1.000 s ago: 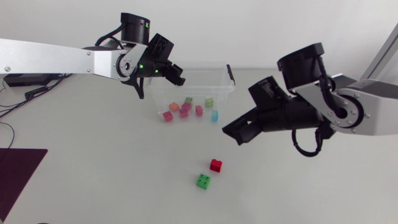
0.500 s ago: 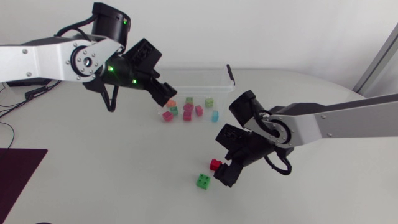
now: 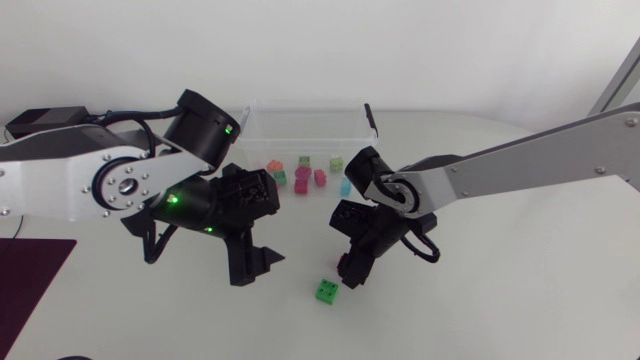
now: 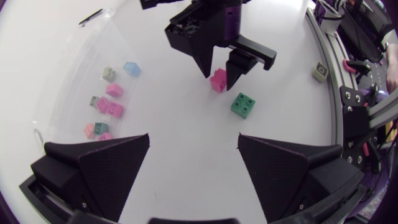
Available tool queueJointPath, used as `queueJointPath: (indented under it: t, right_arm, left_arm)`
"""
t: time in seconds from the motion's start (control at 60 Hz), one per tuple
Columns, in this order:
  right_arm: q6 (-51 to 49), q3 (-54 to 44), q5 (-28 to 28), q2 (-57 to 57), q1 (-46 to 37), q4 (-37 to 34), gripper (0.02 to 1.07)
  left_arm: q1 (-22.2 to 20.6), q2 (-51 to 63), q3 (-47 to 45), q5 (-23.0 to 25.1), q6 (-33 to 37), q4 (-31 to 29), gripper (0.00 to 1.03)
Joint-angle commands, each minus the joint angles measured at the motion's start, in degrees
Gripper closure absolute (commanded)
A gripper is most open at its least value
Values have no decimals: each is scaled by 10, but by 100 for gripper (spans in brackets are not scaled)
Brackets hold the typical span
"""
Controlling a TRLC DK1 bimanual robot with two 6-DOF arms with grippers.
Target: Pick up the duplo bricks and place them in the container
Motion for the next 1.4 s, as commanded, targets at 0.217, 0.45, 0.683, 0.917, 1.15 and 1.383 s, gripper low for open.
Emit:
queueJointPath:
  t: [0.217, 0.45, 0.683, 0.917, 1.15, 1.383]
  right_arm:
    - [-22, -29, -3, -45, -21, -19, 94]
    - [-33, -100, -30, -187, -65, -44, 94]
    - [-61, -179, -95, -318, -144, -68, 94]
    - [-90, -193, -163, -419, -223, -121, 94]
    - [-84, -174, -190, -472, -238, -154, 94]
    - [-46, -123, -193, -477, -226, -152, 94]
  left_arm:
    - [-60, 72, 2, -3, 55, -22, 5]
    - [-113, 181, 81, -31, 94, -73, 6]
    - [-135, 277, 198, -50, 126, -134, 6]
    - [-161, 329, 240, -76, 154, -170, 7]
    - [-172, 359, 252, -91, 158, -172, 13]
    - [-183, 379, 254, -93, 180, -203, 42]
